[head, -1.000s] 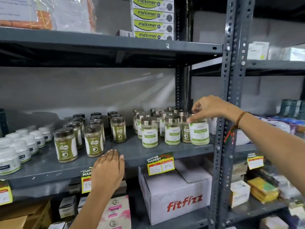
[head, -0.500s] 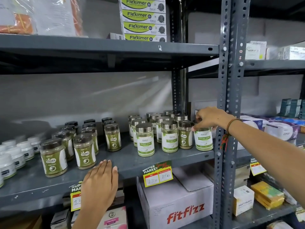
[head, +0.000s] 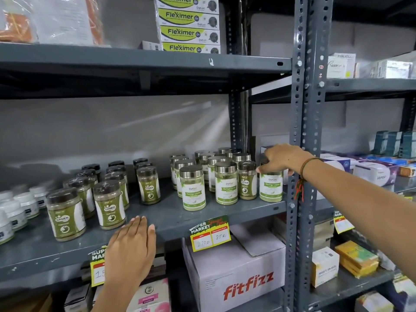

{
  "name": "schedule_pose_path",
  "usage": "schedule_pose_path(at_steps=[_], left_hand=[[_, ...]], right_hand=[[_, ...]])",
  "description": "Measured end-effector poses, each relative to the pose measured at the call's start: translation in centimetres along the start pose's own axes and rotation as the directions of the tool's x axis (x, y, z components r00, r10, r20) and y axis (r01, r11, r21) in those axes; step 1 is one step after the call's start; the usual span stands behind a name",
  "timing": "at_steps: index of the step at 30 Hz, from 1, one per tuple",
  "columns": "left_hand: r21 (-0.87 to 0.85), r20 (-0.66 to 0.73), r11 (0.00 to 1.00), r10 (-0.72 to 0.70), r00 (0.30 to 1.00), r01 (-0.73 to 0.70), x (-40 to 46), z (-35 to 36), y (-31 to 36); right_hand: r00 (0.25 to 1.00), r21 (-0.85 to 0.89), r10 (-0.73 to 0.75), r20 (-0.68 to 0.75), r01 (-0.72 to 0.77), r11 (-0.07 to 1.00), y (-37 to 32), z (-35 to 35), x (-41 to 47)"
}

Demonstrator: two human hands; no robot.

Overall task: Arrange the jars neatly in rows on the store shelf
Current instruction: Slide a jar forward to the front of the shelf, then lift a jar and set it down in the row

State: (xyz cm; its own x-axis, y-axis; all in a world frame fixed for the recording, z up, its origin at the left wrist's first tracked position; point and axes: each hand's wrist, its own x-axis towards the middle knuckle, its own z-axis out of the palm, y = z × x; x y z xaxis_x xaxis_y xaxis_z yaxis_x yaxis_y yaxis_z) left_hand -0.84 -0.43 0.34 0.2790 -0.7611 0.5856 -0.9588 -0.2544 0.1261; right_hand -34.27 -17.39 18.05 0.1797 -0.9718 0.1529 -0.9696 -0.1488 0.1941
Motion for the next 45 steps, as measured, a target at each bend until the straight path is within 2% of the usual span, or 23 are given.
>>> schedule_pose_path(at_steps=[3, 5, 6, 8, 10, 14, 16, 21, 25, 30, 38, 41, 45], left_hand=[[0.003, 0.008, 1.000, 0.004, 1.000, -0.004, 0.0, -0.1, 0.0], [0.012, 0.008, 1.000, 0.008, 1.000, -0.009, 0.0, -0.1, -0.1], [0.013, 0.007, 1.000, 0.011, 1.000, -0.011, 0.0, -0.1, -0.1], [0.009, 0.005, 1.000, 0.014, 1.000, -0.014, 0.0, 0.0, -0.2], [0.008, 0.005, 1.000, 0.013, 1.000, -0.013, 0.1, 0.1, -0.2], [0.007, 0.004, 1.000, 0.019, 1.000, -0.019, 0.2, 0.3, -0.3], [0.011, 0.010, 1.000, 0.018, 1.000, -0.018, 0.3, 0.3, -0.4], [0.017, 0.016, 1.000, 0.013, 1.000, -0.013, 0.4, 0.3, -0.3], [0.017, 0.017, 1.000, 0.008, 1.000, -0.008, 0.4, 0.1, -0.3], [0.013, 0.007, 1.000, 0.011, 1.000, -0.011, 0.3, 0.2, -0.3], [-0.007, -0.003, 1.000, 0.014, 1.000, -0.014, 0.3, 0.1, -0.2], [-0.009, -0.006, 1.000, 0.016, 1.000, -0.016, 0.3, 0.1, -0.3], [-0.012, -0.013, 1.000, 0.015, 1.000, -0.016, 0.3, 0.2, -0.4]], right_hand=[[0.978, -0.092, -0.024, -0.205, 0.005, 0.996, -0.4, -0.7, 0.0], [0.926, -0.101, -0.079, -0.370, 0.044, 0.994, -0.8, -1.2, 0.2], [0.906, -0.088, -0.114, -0.408, 0.085, 0.992, -1.1, -1.4, 0.5], [0.915, -0.021, -0.192, -0.355, 0.198, 0.980, -1.6, -1.6, 1.1], [0.949, 0.076, -0.241, -0.201, 0.261, 0.962, -2.1, -1.5, 1.8], [0.969, 0.154, -0.246, 0.035, 0.238, 0.959, -3.0, -0.7, 3.2], [0.968, 0.204, -0.235, 0.084, 0.215, 0.955, -3.2, -0.3, 3.7], [0.968, 0.333, -0.232, 0.093, 0.190, 0.924, -2.7, 0.0, 4.3], [0.974, 0.368, -0.225, 0.037, 0.196, 0.909, -2.5, -0.8, 3.9], [0.967, 0.304, -0.229, -0.108, 0.252, 0.919, -2.4, -3.9, 2.4], [0.875, 0.196, -0.277, -0.397, 0.376, 0.906, -5.3, -10.1, -0.3], [0.819, 0.211, -0.329, -0.469, 0.466, 0.859, -8.0, -11.5, -1.3], [0.770, 0.328, -0.393, -0.503, 0.590, 0.738, -12.5, -11.6, -2.2]])
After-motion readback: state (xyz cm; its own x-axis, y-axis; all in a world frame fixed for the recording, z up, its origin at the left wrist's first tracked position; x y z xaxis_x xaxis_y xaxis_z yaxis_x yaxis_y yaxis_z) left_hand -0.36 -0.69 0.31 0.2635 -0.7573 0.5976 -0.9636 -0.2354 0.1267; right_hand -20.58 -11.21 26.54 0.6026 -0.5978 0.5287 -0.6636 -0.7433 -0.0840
